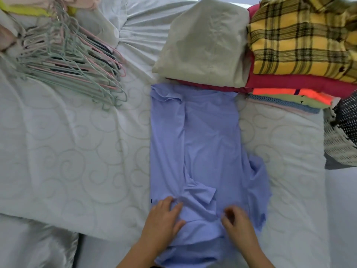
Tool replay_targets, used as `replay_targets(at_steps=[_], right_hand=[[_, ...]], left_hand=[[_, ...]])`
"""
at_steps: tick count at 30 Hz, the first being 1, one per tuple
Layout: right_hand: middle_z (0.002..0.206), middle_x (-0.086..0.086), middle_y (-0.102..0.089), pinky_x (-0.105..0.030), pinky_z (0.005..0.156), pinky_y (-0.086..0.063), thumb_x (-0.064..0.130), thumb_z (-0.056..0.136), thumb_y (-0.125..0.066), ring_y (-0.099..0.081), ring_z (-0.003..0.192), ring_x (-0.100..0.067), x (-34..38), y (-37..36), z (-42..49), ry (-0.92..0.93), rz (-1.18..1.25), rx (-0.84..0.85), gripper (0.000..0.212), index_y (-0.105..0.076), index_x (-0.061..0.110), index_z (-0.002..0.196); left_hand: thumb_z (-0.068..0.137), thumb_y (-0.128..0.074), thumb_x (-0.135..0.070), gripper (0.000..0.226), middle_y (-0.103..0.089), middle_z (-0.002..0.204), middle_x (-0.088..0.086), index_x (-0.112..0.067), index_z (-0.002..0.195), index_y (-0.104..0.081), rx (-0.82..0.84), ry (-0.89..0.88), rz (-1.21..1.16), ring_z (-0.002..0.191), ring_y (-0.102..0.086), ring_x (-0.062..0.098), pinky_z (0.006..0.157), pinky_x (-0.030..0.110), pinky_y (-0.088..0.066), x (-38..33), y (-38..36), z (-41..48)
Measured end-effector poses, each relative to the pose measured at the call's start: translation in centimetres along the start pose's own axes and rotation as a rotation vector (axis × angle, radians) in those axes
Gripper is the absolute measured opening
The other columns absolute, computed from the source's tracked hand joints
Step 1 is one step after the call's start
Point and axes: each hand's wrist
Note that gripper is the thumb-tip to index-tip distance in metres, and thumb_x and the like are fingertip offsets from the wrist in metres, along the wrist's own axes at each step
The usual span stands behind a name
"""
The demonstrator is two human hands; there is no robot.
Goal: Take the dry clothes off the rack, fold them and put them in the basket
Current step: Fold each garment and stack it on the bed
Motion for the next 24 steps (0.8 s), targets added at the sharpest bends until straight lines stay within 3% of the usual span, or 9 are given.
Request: replay_targets(at_steps=[2, 4, 8, 10, 11, 15, 17, 20, 24], right_hand=[[0.088, -0.022, -0.056, -0.027, 0.079, -0.036, 0.024, 0.071, -0.059, -0.049, 0.090, -0.030, -1.1, 2.2, 1.1, -0.015, 0.032, -0.360, 0.033, -0.061, 0.000, 0.093], [0.094, -0.030, -0.058, -0.041, 0.084, -0.039, 0.042, 0.059, -0.057, -0.049, 0.095, -0.034, -2.4, 4.7, 2.9, -0.190, 0.184, -0.498, 0.066, -0.059, -0.010, 0.099], [0.079, -0.018, -0.064, -0.036, 0.066, -0.044, 0.026, 0.072, -0.074, -0.055, 0.079, -0.023, -1.5, 7.6, 5.7, -0.383, 0.745, -0.184, 0.031, -0.064, -0.001, 0.081], [0.081, -0.008, -0.064, -0.024, 0.066, -0.048, 0.003, 0.083, -0.065, -0.061, 0.075, -0.011, 0.5, 7.5, 5.8, -0.236, 0.758, -0.156, 0.006, -0.064, 0.004, 0.089], [0.082, -0.001, -0.063, -0.012, 0.065, -0.047, 0.000, 0.082, -0.065, -0.059, 0.070, 0.004, 1.8, 7.1, 5.1, -0.090, 0.669, -0.179, 0.014, -0.061, 0.008, 0.092], [0.074, 0.018, -0.055, -0.008, 0.059, -0.040, 0.039, 0.068, -0.054, -0.052, 0.064, 0.008, 7.3, 2.2, -0.7, 0.506, 0.079, 0.032, 0.025, -0.053, 0.033, 0.092], [0.074, 0.015, -0.060, -0.015, 0.062, -0.043, 0.048, 0.072, -0.051, -0.059, 0.071, 0.001, 7.5, 0.2, -1.6, 0.635, -0.248, 0.091, 0.031, -0.053, 0.031, 0.098], [0.072, 0.013, -0.055, -0.024, 0.075, -0.041, 0.038, 0.087, -0.057, -0.059, 0.088, -0.011, 6.9, 1.2, 0.5, 0.319, -0.183, 0.375, 0.015, -0.062, 0.028, 0.097], [0.081, -0.001, -0.060, -0.025, 0.066, -0.034, 0.019, 0.091, -0.058, -0.053, 0.076, -0.017, 6.5, 3.8, 6.0, 0.144, 0.010, 0.127, 0.007, -0.061, 0.014, 0.089]], left_hand=[[0.074, -0.043, -0.051, 0.041, -0.057, 0.106, -0.003, -0.029, 0.107, -0.049, -0.062, -0.030, -0.069, 0.086, -0.047, 0.012, 0.075, 0.022, -0.042, -1.5, 0.7, 0.8], [0.077, -0.047, -0.047, 0.034, -0.050, 0.104, -0.009, -0.029, 0.106, -0.049, -0.039, -0.100, -0.204, 0.088, -0.046, 0.007, 0.076, 0.018, -0.038, -3.1, 0.7, 2.1], [0.078, -0.053, -0.057, 0.044, -0.060, 0.097, -0.010, -0.026, 0.108, -0.058, 0.233, 0.228, -0.871, 0.086, -0.053, -0.011, 0.079, 0.007, -0.038, -6.1, 1.3, 5.4], [0.090, -0.055, -0.036, 0.018, -0.064, 0.094, -0.006, -0.021, 0.099, -0.061, 0.218, 0.547, -1.250, 0.076, -0.059, -0.010, 0.076, 0.016, -0.045, -6.9, 2.3, 7.2], [0.096, -0.048, -0.029, 0.017, -0.066, 0.092, -0.002, -0.019, 0.097, -0.061, 0.189, 0.708, -1.433, 0.075, -0.062, -0.003, 0.072, 0.021, -0.048, -6.9, 2.8, 7.9], [0.093, -0.024, -0.055, 0.058, -0.072, 0.090, 0.007, -0.011, 0.103, -0.060, -0.007, 1.052, -1.990, 0.077, -0.067, 0.018, 0.066, 0.029, -0.053, -3.8, 4.0, 7.7], [0.089, -0.027, -0.062, 0.063, -0.071, 0.088, 0.009, -0.010, 0.104, -0.060, -0.062, 1.134, -2.030, 0.078, -0.065, 0.021, 0.070, 0.033, -0.053, -2.0, 4.2, 6.6], [0.083, -0.057, -0.048, 0.050, -0.066, 0.095, 0.020, -0.003, 0.106, -0.058, 0.052, 1.100, -1.779, 0.082, -0.064, 0.023, 0.077, 0.035, -0.052, -1.2, 3.9, 5.6], [0.067, -0.081, -0.015, 0.051, -0.059, 0.093, 0.011, -0.013, 0.105, -0.047, -0.048, 0.971, -1.234, 0.072, -0.058, 0.013, 0.063, 0.023, -0.049, -2.1, 2.7, 6.7]])
Point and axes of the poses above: each hand's wrist, its own z-axis towards the middle knuckle, its own y-axis out of the back of the hand, x = y × z
